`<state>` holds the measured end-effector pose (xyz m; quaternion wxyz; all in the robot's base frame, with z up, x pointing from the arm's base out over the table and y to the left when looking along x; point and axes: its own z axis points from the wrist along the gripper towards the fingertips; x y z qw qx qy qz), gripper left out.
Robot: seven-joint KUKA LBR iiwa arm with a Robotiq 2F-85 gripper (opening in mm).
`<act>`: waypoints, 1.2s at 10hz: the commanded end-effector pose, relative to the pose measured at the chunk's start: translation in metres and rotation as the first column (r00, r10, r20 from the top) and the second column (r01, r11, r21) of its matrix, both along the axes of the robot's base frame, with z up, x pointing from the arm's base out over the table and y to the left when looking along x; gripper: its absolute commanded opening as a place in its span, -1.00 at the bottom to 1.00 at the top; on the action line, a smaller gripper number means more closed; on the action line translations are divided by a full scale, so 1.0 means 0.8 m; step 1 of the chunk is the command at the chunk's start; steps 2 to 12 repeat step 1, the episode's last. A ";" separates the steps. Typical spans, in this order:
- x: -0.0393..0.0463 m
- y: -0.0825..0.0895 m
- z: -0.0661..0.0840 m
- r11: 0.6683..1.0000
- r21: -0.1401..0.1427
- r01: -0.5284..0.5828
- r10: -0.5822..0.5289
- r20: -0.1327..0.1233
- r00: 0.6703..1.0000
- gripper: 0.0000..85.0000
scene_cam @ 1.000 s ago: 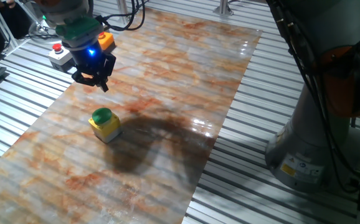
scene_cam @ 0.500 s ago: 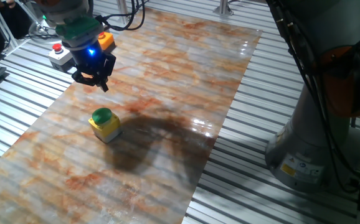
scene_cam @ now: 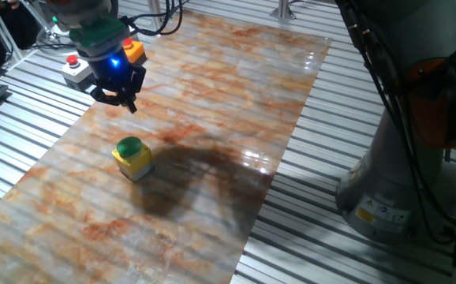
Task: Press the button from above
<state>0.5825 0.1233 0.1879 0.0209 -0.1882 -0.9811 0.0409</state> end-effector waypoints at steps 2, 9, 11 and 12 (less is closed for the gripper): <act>0.000 0.000 0.000 1.000 0.001 0.000 0.000 -0.002 1.000 -1.00; 0.000 0.000 0.000 1.000 0.001 0.000 0.000 -0.002 1.000 -1.00; 0.000 0.000 0.000 1.000 0.001 0.000 0.000 -0.002 1.000 -1.00; 0.000 0.000 0.000 1.000 0.001 0.000 0.000 -0.002 1.000 -1.00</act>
